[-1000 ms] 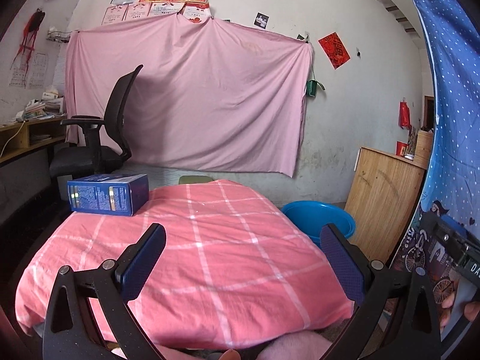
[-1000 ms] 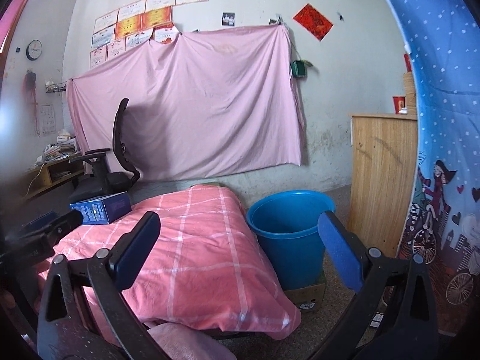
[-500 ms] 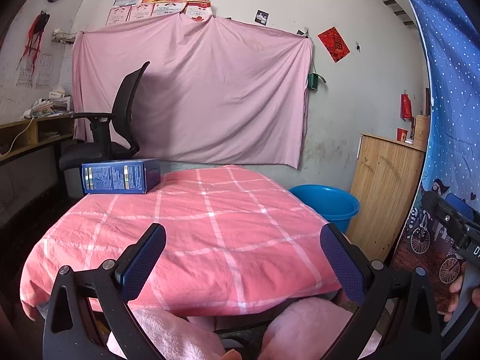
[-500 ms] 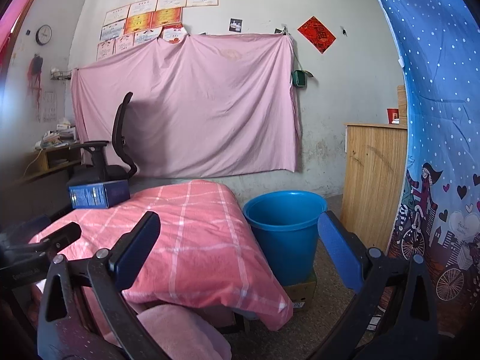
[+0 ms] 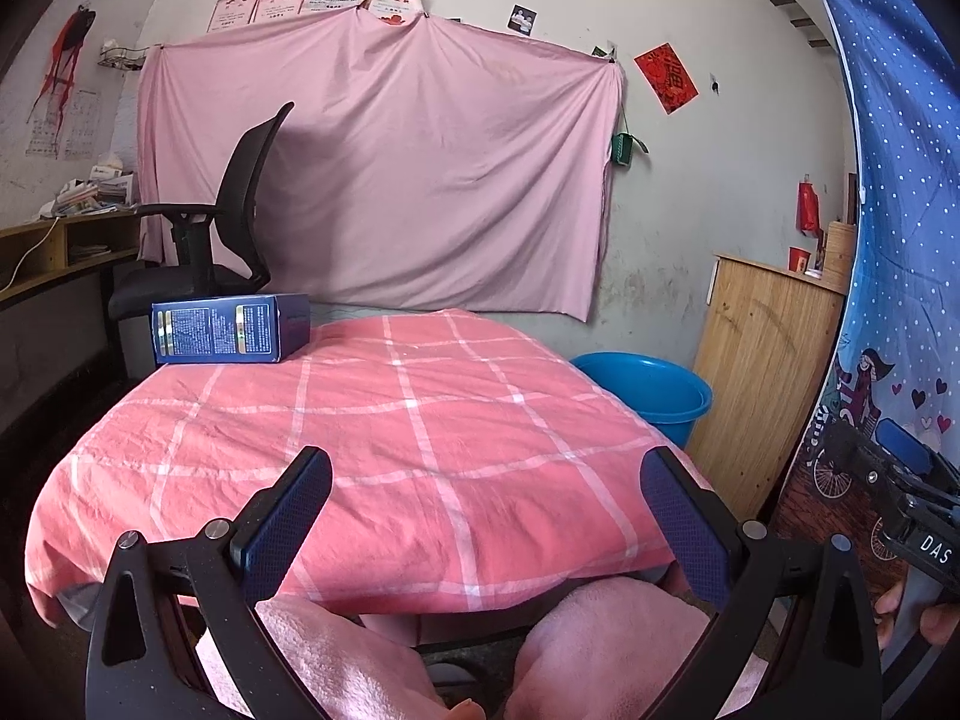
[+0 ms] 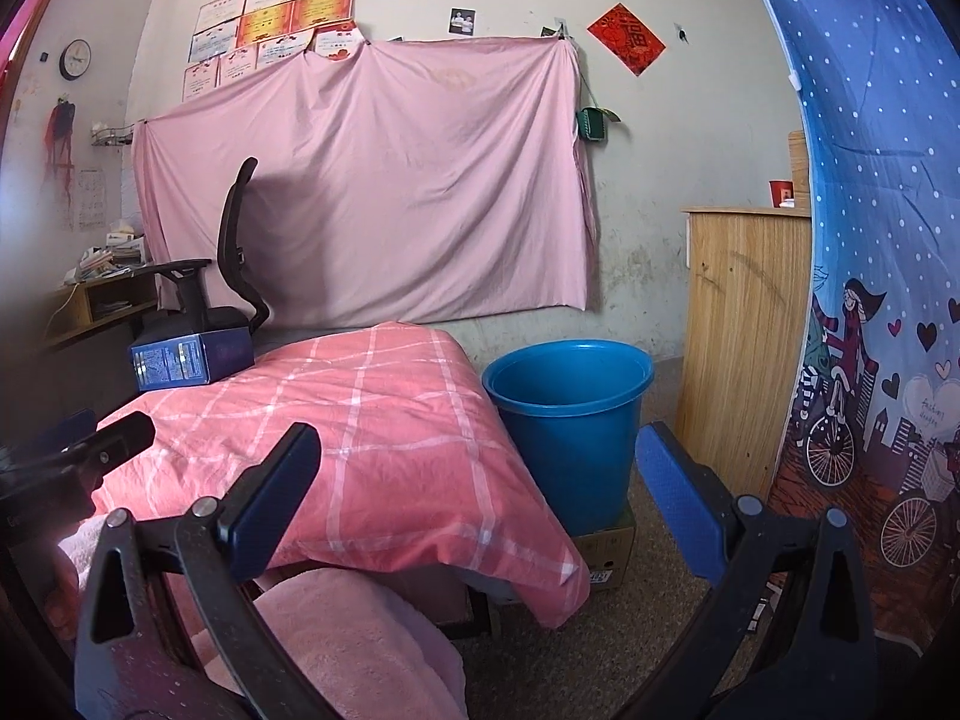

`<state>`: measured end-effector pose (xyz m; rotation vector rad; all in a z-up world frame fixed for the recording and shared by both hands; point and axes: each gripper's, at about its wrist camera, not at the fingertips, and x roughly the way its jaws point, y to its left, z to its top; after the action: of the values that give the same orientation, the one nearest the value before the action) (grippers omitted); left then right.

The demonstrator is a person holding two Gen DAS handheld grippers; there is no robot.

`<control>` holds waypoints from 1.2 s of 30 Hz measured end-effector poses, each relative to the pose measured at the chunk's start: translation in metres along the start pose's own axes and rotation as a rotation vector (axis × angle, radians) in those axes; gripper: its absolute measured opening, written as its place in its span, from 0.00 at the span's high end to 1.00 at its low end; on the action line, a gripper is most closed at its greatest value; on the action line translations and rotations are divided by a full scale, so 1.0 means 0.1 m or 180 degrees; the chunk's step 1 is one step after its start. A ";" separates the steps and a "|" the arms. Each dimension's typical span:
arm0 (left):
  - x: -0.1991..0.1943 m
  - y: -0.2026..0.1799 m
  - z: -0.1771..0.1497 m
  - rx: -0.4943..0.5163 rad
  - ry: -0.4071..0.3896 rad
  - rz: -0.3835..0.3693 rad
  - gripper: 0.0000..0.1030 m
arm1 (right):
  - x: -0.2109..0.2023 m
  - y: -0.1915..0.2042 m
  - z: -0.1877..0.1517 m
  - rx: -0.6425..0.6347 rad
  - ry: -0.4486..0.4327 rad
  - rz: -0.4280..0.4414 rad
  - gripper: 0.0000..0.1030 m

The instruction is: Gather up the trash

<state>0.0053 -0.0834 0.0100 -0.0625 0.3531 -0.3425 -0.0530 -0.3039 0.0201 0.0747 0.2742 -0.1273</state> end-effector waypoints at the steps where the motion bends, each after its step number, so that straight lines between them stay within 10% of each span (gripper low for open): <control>1: 0.00 0.00 -0.01 0.0008 0.0002 -0.0001 0.02 | 0.00 -0.01 0.00 0.0005 0.0003 -0.0001 0.00; 36: 0.01 -0.04 -0.02 0.0068 -0.0006 0.0001 0.02 | -0.02 -0.09 0.03 0.0050 -0.0007 -0.0037 0.00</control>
<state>0.0044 -0.0873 0.0080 -0.0419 0.3475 -0.3457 -0.0549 -0.3127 0.0229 0.0887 0.2714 -0.1411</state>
